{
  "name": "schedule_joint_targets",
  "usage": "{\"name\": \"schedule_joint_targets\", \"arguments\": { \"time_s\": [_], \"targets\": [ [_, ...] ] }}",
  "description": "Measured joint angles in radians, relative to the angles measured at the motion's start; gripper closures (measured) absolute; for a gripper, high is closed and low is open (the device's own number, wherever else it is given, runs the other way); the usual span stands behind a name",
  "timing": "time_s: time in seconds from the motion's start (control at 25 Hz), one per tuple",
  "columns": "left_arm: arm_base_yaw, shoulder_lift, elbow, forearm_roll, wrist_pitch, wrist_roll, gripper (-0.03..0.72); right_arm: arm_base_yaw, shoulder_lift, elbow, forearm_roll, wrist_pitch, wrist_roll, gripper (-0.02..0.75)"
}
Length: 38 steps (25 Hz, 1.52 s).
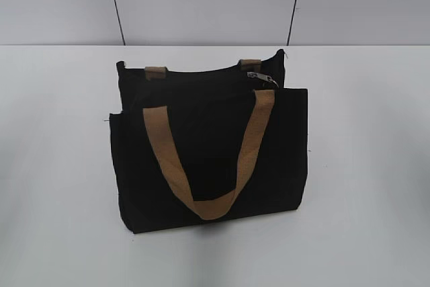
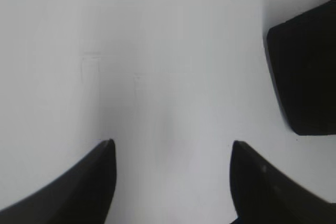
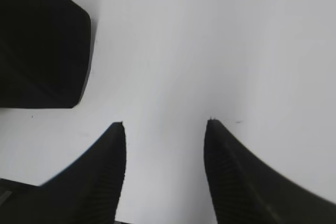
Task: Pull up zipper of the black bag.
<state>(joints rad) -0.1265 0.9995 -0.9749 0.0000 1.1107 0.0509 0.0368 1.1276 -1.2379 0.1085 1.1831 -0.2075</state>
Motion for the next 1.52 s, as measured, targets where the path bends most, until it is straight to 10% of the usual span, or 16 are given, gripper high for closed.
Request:
{"name": "schedule_joint_targets", "arguments": {
  "time_s": [0.6,1.52],
  "targets": [
    [0.0,-0.493,0.372,-0.084,-0.084,-0.003,0.181,-0.001,-0.591,0.649,0.004,-0.059,0.012,0.356],
    [0.0,-1.006,0.445,-0.086,-0.049,0.017,0.191,-0.002,-1.057,0.751,0.001,-0.085,0.035,0.356]
  ]
}}
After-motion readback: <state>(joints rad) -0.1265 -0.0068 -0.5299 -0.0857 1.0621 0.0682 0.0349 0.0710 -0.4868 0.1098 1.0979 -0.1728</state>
